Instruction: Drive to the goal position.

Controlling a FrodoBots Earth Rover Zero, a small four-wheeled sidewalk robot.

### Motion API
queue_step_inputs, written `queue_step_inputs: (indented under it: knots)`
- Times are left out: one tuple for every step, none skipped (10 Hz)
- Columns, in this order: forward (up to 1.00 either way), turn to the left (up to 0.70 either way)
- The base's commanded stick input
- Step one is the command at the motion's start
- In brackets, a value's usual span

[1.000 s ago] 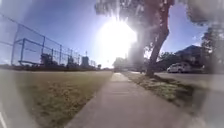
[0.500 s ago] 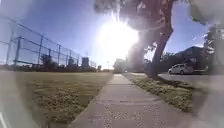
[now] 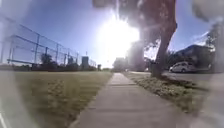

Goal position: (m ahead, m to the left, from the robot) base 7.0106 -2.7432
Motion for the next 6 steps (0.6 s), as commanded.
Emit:
queue_step_inputs:
  knots:
    - [1.00, 0.00]
    - [1.00, 0.00]
    - [1.00, 0.00]
    - [1.00, 0.00]
    - [1.00, 0.01]
    - [1.00, 0.02]
